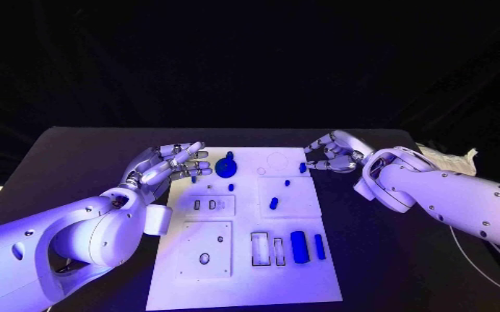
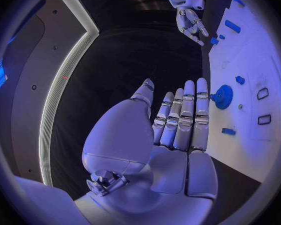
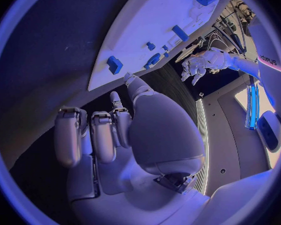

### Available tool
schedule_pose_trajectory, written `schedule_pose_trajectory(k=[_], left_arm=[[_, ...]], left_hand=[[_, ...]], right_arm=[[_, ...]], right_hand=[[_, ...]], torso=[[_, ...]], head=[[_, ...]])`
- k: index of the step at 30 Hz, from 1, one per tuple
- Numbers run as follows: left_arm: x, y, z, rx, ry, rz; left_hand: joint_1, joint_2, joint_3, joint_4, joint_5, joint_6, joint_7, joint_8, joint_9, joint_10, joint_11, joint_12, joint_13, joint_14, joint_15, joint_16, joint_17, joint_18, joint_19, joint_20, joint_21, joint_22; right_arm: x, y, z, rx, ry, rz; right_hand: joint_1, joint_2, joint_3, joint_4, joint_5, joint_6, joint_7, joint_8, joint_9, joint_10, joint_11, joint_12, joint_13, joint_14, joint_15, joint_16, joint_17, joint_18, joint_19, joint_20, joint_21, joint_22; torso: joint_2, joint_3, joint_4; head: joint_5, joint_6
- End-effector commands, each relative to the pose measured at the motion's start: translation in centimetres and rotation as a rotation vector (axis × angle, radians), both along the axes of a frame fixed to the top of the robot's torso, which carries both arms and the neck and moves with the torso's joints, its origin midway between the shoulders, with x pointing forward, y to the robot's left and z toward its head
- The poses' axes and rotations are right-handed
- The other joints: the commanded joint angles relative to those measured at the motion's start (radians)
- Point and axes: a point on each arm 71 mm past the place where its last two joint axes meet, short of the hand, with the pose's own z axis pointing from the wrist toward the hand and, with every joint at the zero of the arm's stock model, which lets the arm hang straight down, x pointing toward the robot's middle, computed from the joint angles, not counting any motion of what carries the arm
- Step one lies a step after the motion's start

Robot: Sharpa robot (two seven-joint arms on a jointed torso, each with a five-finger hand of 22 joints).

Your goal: Assemble the parts on the task board

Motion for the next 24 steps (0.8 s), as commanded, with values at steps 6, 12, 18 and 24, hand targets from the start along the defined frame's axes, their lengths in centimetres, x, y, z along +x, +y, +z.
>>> schedule_pose_trajectory(k=[6,12,18,24], left_arm=[[0.0,0.0,0.1,-0.013,-0.007,-0.015],[0.1,0.0,0.1,-0.012,-0.007,-0.014],[0.1,0.0,0.0,-0.013,-0.006,-0.015],[0.1,0.0,0.0,-0.013,-0.005,-0.015]], left_hand=[[0.005,0.005,0.001,-0.005,-0.002,0.006,0.011,-0.004,-0.001,-0.002,0.007,-0.004,-0.001,0.0,0.006,-0.004,0.002,0.011,0.005,0.003,-0.005,-0.001],[0.005,0.005,0.001,-0.005,-0.002,0.006,0.011,-0.004,-0.001,-0.002,0.007,-0.004,-0.001,0.0,0.006,-0.004,0.002,0.011,0.005,0.003,-0.005,-0.001],[0.005,0.005,0.001,-0.007,-0.002,0.006,0.01,-0.005,-0.001,-0.002,0.006,-0.004,-0.001,0.001,0.005,-0.005,0.002,0.011,0.005,0.003,-0.006,-0.001],[0.005,0.006,0.001,-0.008,-0.002,0.006,0.01,-0.005,-0.001,-0.002,0.006,-0.004,-0.001,0.001,0.005,-0.005,0.002,0.011,0.005,0.003,-0.006,-0.002]], right_arm=[[-0.1,0.1,-0.7,-0.017,0.024,0.037],[-0.1,0.2,-1.0,-0.02,0.028,0.036],[0.1,0.4,-1.4,-0.024,0.035,0.031],[0.3,0.7,-2.0,-0.028,0.043,0.031]], right_hand=[[0.006,-0.002,0.0,-0.005,-0.006,-0.002,0.006,-0.005,-0.002,0.025,-0.005,-0.005,0.155,0.082,-0.003,-0.002,0.157,-0.011,-0.004,0.003,-0.003,0.001],[0.005,-0.003,-0.001,-0.005,-0.006,-0.002,0.006,-0.005,-0.002,0.027,-0.005,-0.002,0.158,0.083,-0.003,-0.001,0.159,-0.012,-0.004,0.003,-0.002,0.002],[0.004,-0.001,0.0,-0.005,-0.006,-0.002,0.006,-0.005,-0.001,0.028,-0.005,0.0,0.159,0.083,-0.003,0.0,0.161,-0.012,-0.003,0.003,-0.002,0.003],[0.005,0.005,0.003,-0.006,-0.004,0.0,0.006,-0.003,-0.001,0.03,-0.005,0.003,0.16,0.084,-0.003,0.0,0.162,-0.012,-0.003,0.003,-0.001,0.003]], torso=[[-0.001,-0.0019,0.0012],[-0.002,-0.0016,-0.0007],[-0.001,-0.0012,0.0011],[-0.001,-0.0014,0.0011]], head=[[0.007,-0.007],[0.007,-0.009],[0.005,-0.011],[0.006,-0.011]])
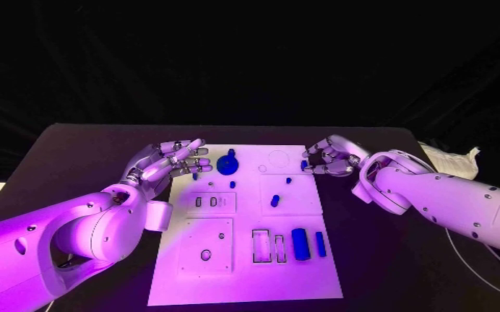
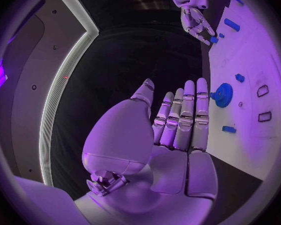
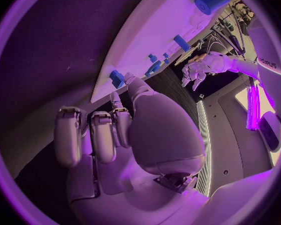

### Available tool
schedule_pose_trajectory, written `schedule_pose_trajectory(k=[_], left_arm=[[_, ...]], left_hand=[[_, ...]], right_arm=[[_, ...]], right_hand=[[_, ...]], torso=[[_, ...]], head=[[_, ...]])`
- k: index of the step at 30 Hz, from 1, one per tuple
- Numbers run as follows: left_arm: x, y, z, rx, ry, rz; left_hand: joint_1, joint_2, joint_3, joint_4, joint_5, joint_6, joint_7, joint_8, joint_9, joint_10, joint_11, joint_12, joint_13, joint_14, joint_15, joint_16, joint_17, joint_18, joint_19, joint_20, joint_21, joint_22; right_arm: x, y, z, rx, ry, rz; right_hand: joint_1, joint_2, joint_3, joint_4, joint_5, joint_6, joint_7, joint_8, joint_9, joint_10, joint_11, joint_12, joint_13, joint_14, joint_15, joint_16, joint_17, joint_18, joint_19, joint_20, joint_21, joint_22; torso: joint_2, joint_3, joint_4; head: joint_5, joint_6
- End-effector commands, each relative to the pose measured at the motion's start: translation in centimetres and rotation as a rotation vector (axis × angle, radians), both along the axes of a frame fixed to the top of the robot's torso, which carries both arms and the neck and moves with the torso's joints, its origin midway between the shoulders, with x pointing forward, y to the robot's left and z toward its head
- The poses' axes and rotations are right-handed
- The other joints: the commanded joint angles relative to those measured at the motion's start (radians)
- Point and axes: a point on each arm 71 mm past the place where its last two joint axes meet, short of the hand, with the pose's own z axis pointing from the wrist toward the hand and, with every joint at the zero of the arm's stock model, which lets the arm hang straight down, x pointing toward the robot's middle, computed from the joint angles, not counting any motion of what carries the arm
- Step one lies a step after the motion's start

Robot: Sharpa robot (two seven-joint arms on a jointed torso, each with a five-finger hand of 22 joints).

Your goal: Assemble the parts on the task board

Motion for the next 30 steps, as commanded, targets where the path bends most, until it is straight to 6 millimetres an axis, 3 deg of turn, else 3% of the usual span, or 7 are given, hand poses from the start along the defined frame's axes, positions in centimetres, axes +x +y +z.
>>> schedule_pose_trajectory(k=[1,16,22,30], left_arm=[[-0.06,-0.21,0.11,-0.014,-0.006,-0.02],[-0.08,-0.25,0.11,-0.014,-0.005,-0.021],[-0.09,-0.25,0.11,-0.014,-0.004,-0.021],[-0.1,-0.24,0.12,-0.013,-0.004,-0.021]], left_hand=[[0.005,0.006,-0.001,-0.005,-0.002,0.006,0.01,-0.005,-0.001,-0.002,0.006,-0.004,-0.001,0.001,0.005,-0.005,0.001,0.011,0.005,0.003,-0.006,-0.002],[0.005,0.006,-0.001,-0.005,-0.002,0.006,0.01,-0.005,-0.001,-0.002,0.006,-0.004,-0.001,0.001,0.005,-0.005,0.001,0.011,0.005,0.003,-0.006,-0.002],[0.005,0.006,-0.001,-0.005,-0.002,0.006,0.01,-0.005,-0.001,-0.002,0.006,-0.004,-0.001,0.001,0.005,-0.005,0.001,0.011,0.005,0.003,-0.006,-0.002],[0.005,0.006,-0.001,-0.005,-0.002,0.006,0.01,-0.005,-0.001,-0.002,0.006,-0.004,-0.001,0.001,0.005,-0.005,0.001,0.011,0.005,0.003,-0.006,-0.002]], right_arm=[[0.02,0.27,-0.3,-0.016,0.007,0.016],[0.22,0.73,-0.73,-0.022,0.019,0.021],[0.33,0.7,-0.85,-0.024,0.022,0.017],[0.5,0.59,-0.98,-0.026,0.025,0.01]], right_hand=[[0.005,0.006,0.003,-0.006,-0.004,0.0,0.006,-0.003,-0.001,0.03,-0.005,0.003,0.161,0.084,-0.003,0.0,0.163,-0.012,-0.003,0.003,-0.001,0.001],[0.016,0.032,0.033,-0.021,-0.009,0.036,0.001,0.009,0.004,0.034,-0.01,0.011,0.166,0.085,-0.006,0.004,0.171,-0.013,0.002,0.001,0.003,0.009],[0.019,0.056,0.066,-0.03,-0.045,0.071,-0.009,0.016,0.007,0.036,-0.017,0.014,0.168,0.085,-0.012,0.004,0.171,-0.013,0.002,-0.004,0.003,0.01],[0.018,0.069,0.088,-0.036,-0.054,0.092,-0.016,0.019,0.009,0.038,-0.023,0.017,0.17,0.086,-0.017,0.005,0.175,-0.014,0.004,-0.008,0.005,0.014]], torso=[[0.0,-0.0002,0.0003],[0.0,0.001,-0.0011],[-0.001,0.0007,-0.0001],[0.0,0.0014,-0.0008]], head=[[0.002,-0.001],[0.001,-0.006],[0.0,-0.006],[-0.001,-0.007]])
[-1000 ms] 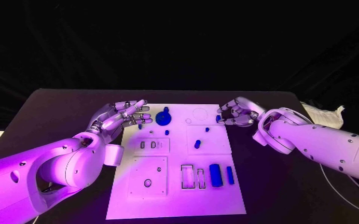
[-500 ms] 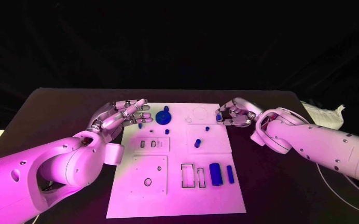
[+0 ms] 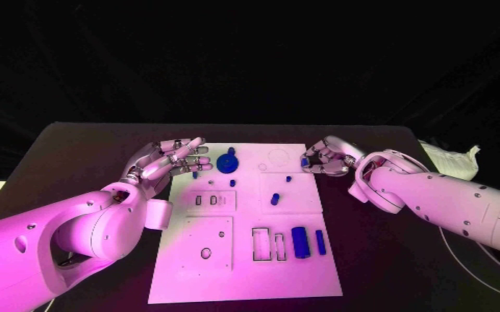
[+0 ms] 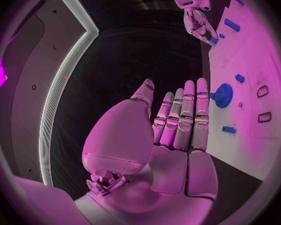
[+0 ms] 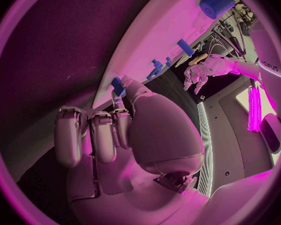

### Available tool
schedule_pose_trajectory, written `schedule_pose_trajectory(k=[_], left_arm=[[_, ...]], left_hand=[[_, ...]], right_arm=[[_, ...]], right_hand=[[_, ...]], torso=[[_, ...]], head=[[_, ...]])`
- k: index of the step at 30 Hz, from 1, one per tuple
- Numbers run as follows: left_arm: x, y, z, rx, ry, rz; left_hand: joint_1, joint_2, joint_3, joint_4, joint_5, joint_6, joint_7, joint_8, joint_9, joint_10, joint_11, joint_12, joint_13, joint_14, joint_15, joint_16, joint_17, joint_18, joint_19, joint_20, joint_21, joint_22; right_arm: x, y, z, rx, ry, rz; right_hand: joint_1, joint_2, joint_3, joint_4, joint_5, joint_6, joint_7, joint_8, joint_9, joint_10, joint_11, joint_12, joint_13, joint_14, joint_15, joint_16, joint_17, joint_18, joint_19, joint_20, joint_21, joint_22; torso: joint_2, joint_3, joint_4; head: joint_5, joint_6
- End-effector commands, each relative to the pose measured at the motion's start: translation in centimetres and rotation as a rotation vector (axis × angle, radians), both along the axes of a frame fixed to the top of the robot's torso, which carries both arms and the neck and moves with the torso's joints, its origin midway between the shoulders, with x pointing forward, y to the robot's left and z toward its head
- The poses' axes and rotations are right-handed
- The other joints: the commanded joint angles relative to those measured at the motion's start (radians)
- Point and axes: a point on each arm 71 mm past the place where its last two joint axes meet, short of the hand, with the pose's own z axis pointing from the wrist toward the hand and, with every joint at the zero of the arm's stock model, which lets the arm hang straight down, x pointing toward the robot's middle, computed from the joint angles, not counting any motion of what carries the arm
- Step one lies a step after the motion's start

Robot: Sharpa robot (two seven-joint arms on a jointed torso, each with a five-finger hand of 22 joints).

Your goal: Assemble the parts on the task board

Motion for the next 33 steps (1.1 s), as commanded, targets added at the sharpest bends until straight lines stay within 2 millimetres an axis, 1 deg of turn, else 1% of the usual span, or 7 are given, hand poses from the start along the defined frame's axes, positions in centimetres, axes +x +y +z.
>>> schedule_pose_trajectory(k=[1,6,12,19,25,28,33], left_arm=[[-0.1,-0.2,0.1,-0.013,-0.005,-0.02],[-0.1,-0.2,0.1,-0.013,-0.005,-0.019],[-0.1,-0.2,0.1,-0.012,-0.004,-0.019],[0.0,0.0,0.1,-0.013,0.0,-0.012],[0.2,0.5,0.0,-0.013,0.005,0.003],[0.3,0.7,-0.1,-0.012,0.006,0.009],[0.5,1.0,-0.2,-0.011,0.006,0.018]], left_hand=[[0.005,0.006,-0.001,-0.005,-0.002,0.006,0.01,-0.005,-0.001,-0.002,0.006,-0.004,-0.001,0.001,0.005,-0.005,0.001,0.011,0.005,0.003,-0.006,-0.001],[0.005,0.006,-0.001,-0.005,-0.002,0.006,0.01,-0.005,-0.001,-0.002,0.006,-0.004,-0.001,0.001,0.005,-0.005,0.001,0.011,0.005,0.003,-0.006,-0.001],[0.005,0.006,-0.001,-0.005,-0.002,0.006,0.01,-0.005,-0.001,-0.002,0.006,-0.004,-0.001,0.001,0.005,-0.005,0.001,0.011,0.005,0.003,-0.006,-0.001],[0.005,0.007,-0.001,-0.007,-0.002,0.007,0.011,-0.006,-0.001,-0.002,0.006,-0.004,-0.001,0.001,0.005,-0.006,0.002,0.011,0.006,0.003,-0.006,-0.002],[0.005,0.007,-0.001,-0.007,-0.002,0.007,0.011,-0.006,-0.001,-0.002,0.006,-0.004,-0.001,0.001,0.005,-0.006,0.002,0.011,0.006,0.003,-0.006,-0.002],[0.005,0.007,-0.001,-0.007,-0.002,0.007,0.011,-0.006,-0.001,-0.002,0.006,-0.004,-0.001,0.001,0.005,-0.006,0.002,0.011,0.006,0.003,-0.006,-0.002],[0.005,0.007,-0.001,-0.007,-0.002,0.007,0.011,-0.006,-0.001,-0.002,0.006,-0.004,-0.001,0.001,0.005,-0.006,0.002,0.011,0.006,0.003,-0.006,-0.002]], right_arm=[[0.0,0.1,-0.2,-0.012,0.011,0.007],[0.1,0.2,-0.2,-0.011,0.009,0.007],[0.1,0.4,0.0,0.008,-0.018,-0.003],[-0.3,1.5,1.2,0.065,-0.07,-0.015],[-1.3,4.6,2.7,0.071,-0.096,0.012],[-1.9,6.4,3.2,0.05,-0.106,0.031],[-2.8,10.1,3.5,-0.003,-0.118,0.092]], right_hand=[[0.001,0.011,0.008,-0.002,-0.005,0.01,-0.003,0.004,0.002,0.038,-0.009,0.006,0.168,0.086,-0.01,0.005,0.176,-0.014,0.001,-0.005,0.005,0.002],[-0.002,0.016,0.02,-0.007,-0.011,0.03,-0.01,0.009,0.005,0.04,-0.015,0.009,0.17,0.087,-0.014,0.006,0.178,-0.014,0.002,-0.009,0.006,0.004],[-0.01,0.025,0.035,-0.015,-0.013,0.074,-0.026,0.025,0.016,0.042,-0.028,0.012,0.173,0.087,-0.025,0.007,0.181,-0.015,0.004,-0.017,0.007,0.008],[-0.06,0.022,0.023,0.005,-0.004,0.092,-0.037,0.027,0.022,0.046,-0.038,0.017,0.176,0.088,-0.034,0.009,0.185,-0.016,0.006,-0.027,0.009,0.011],[-0.07,0.024,0.022,0.009,-0.001,0.096,-0.04,0.027,0.024,0.046,-0.04,0.016,0.175,0.088,-0.036,0.007,0.181,-0.015,0.005,-0.029,0.008,0.009],[-0.071,0.024,0.021,0.01,-0.001,0.096,-0.04,0.027,0.024,0.046,-0.04,0.015,0.175,0.087,-0.036,0.007,0.18,-0.015,0.005,-0.029,0.007,0.008],[-0.071,0.024,0.022,0.01,-0.001,0.096,-0.04,0.027,0.024,0.044,-0.04,0.012,0.173,0.087,-0.036,0.006,0.178,-0.015,0.004,-0.03,0.007,0.007]], torso=[[0.0,0.0002,-0.0006],[0.001,0.0004,-0.0011],[0.0,0.0003,-0.0006],[-0.002,0.0,-0.0012],[-0.003,-0.0014,-0.001],[-0.006,-0.0028,0.0023],[-0.009,-0.0056,0.006]], head=[[-0.001,-0.001],[-0.001,-0.002],[-0.001,-0.002],[-0.001,-0.001],[0.0,0.003],[0.002,0.004],[0.013,-0.002]])
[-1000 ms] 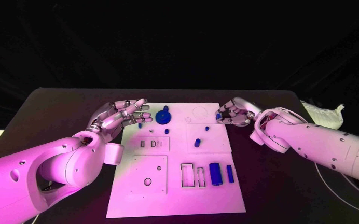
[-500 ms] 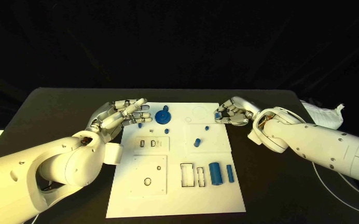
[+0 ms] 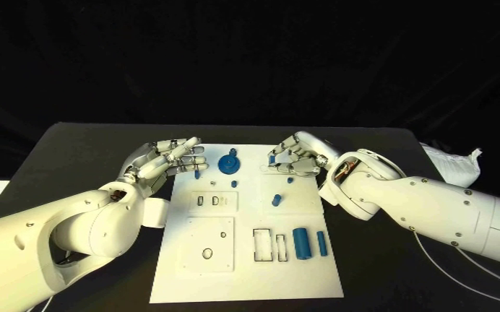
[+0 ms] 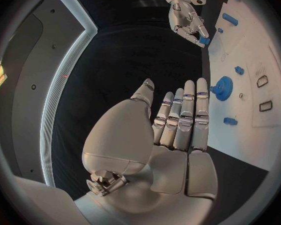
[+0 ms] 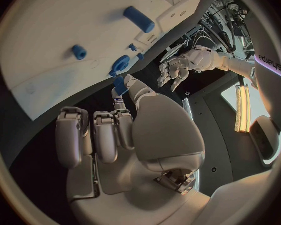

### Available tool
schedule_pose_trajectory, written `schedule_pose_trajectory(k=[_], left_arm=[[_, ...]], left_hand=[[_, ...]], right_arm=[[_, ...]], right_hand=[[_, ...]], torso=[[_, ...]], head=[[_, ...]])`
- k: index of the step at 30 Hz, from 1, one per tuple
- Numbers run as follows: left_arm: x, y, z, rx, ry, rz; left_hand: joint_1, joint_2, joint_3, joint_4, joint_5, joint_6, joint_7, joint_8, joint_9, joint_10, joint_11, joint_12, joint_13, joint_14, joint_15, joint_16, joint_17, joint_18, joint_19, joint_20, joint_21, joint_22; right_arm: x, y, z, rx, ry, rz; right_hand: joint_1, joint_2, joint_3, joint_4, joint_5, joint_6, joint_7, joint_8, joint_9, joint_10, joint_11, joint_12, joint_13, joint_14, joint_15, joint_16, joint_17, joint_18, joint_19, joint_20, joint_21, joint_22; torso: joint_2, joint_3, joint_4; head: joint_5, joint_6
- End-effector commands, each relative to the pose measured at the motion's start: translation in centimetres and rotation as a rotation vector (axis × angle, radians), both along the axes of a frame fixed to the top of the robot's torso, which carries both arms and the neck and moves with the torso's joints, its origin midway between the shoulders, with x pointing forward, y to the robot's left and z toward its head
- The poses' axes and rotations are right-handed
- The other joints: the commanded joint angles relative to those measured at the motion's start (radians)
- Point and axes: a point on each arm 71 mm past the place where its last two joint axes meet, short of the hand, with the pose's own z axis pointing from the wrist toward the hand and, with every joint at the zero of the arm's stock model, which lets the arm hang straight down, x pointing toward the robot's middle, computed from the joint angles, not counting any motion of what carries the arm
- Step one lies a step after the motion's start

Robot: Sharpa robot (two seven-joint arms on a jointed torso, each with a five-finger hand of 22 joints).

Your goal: Assemble the parts on the task board

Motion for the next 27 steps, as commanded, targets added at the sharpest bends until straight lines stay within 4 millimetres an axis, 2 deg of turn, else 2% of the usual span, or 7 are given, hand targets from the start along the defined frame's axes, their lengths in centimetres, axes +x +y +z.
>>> schedule_pose_trajectory(k=[1,5,6,9,12,15,27], left_arm=[[0.1,0.1,0.0,-0.015,-0.001,-0.008],[0.2,0.4,0.0,-0.016,0.0,0.001],[0.3,0.4,0.0,-0.016,0.0,0.004],[0.4,0.6,-0.1,-0.014,-0.001,0.01],[0.5,0.8,-0.1,-0.012,-0.003,0.014],[0.5,0.8,-0.1,-0.011,-0.005,0.016],[0.5,0.7,-0.1,-0.012,-0.005,0.013]], left_hand=[[0.005,0.007,-0.001,-0.007,-0.002,0.007,0.011,-0.006,-0.001,-0.002,0.006,-0.004,-0.001,0.001,0.005,-0.006,0.001,0.011,0.006,0.003,-0.006,-0.001],[0.005,0.007,-0.001,-0.007,-0.002,0.006,0.011,-0.007,-0.001,-0.002,0.006,-0.005,-0.001,0.001,0.005,-0.007,0.001,0.011,0.006,0.003,-0.007,-0.001],[0.005,0.007,-0.001,-0.007,-0.002,0.006,0.011,-0.007,-0.001,-0.002,0.006,-0.005,-0.001,0.001,0.005,-0.007,0.001,0.011,0.006,0.003,-0.007,-0.001],[0.005,0.007,-0.001,-0.007,-0.002,0.006,0.011,-0.007,-0.001,-0.002,0.006,-0.005,-0.001,0.001,0.005,-0.007,0.001,0.011,0.006,0.003,-0.007,-0.001],[0.005,0.007,-0.001,-0.007,-0.002,0.006,0.011,-0.007,-0.001,-0.002,0.006,-0.005,-0.001,0.001,0.005,-0.007,0.001,0.011,0.006,0.003,-0.007,-0.001],[0.005,0.007,-0.001,-0.007,-0.002,0.006,0.011,-0.007,-0.001,-0.002,0.006,-0.005,-0.001,0.001,0.005,-0.007,0.001,0.011,0.006,0.003,-0.007,-0.001],[0.005,0.007,-0.001,-0.007,-0.002,0.006,0.011,-0.007,-0.001,-0.002,0.006,-0.005,-0.001,0.001,0.005,-0.007,0.001,0.011,0.006,0.003,-0.007,-0.001]], right_arm=[[-0.5,1.9,0.0,-0.098,-0.035,-0.012],[-1.2,4.8,-0.1,-0.125,-0.05,0.029],[-1.5,5.8,-0.2,-0.137,-0.054,0.044],[-1.9,7.7,-0.7,-0.16,-0.05,0.067],[-2.2,9.1,-1.3,-0.182,-0.045,0.082],[-2.5,10.3,-2.0,-0.201,-0.043,0.09],[-3.1,12.7,-3.4,-0.252,-0.04,0.117]], right_hand=[[-0.008,-0.002,0.002,0.005,0.004,0.042,-0.027,0.003,0.01,0.046,-0.006,-0.004,0.174,0.087,-0.004,0.001,0.177,-0.015,0.001,-0.004,0.003,-0.002],[-0.007,0.0,0.004,0.003,0.005,0.041,-0.028,0.002,0.01,0.046,-0.007,-0.005,0.174,0.087,-0.005,0.001,0.176,-0.015,0.001,-0.005,0.002,-0.002],[-0.007,0.001,0.005,0.003,0.006,0.041,-0.028,0.001,0.01,0.046,-0.008,-0.005,0.173,0.086,-0.005,0.001,0.176,-0.015,0.001,-0.005,0.002,-0.002],[-0.007,0.001,0.006,0.002,0.007,0.039,-0.027,-0.001,0.01,0.045,-0.008,-0.006,0.173,0.086,-0.006,0.0,0.174,-0.015,0.001,-0.006,0.002,-0.003],[-0.008,0.0,0.007,0.002,0.01,0.036,-0.026,-0.003,0.009,0.044,-0.007,-0.009,0.171,0.086,-0.006,-0.001,0.172,-0.014,0.0,-0.007,0.002,-0.004],[-0.007,0.0,0.009,-0.001,0.011,0.034,-0.026,-0.005,0.009,0.043,-0.007,-0.012,0.169,0.085,-0.006,-0.003,0.169,-0.015,0.001,-0.007,0.002,-0.003],[-0.004,-0.003,0.011,-0.006,0.013,0.033,-0.026,-0.007,0.009,0.042,-0.007,-0.014,0.168,0.085,-0.006,-0.003,0.169,-0.015,0.001,-0.007,0.001,-0.004]], torso=[[-0.005,-0.0032,0.0055],[-0.008,-0.0054,0.0083],[-0.008,-0.0056,0.0089],[-0.007,-0.0058,0.008],[-0.008,-0.0069,0.0093],[-0.006,-0.0073,0.011],[-0.005,-0.0042,0.0075]], head=[[0.012,-0.007],[0.031,-0.015],[0.042,-0.02],[0.053,-0.022],[0.057,-0.026],[0.056,-0.024],[0.068,-0.032]])
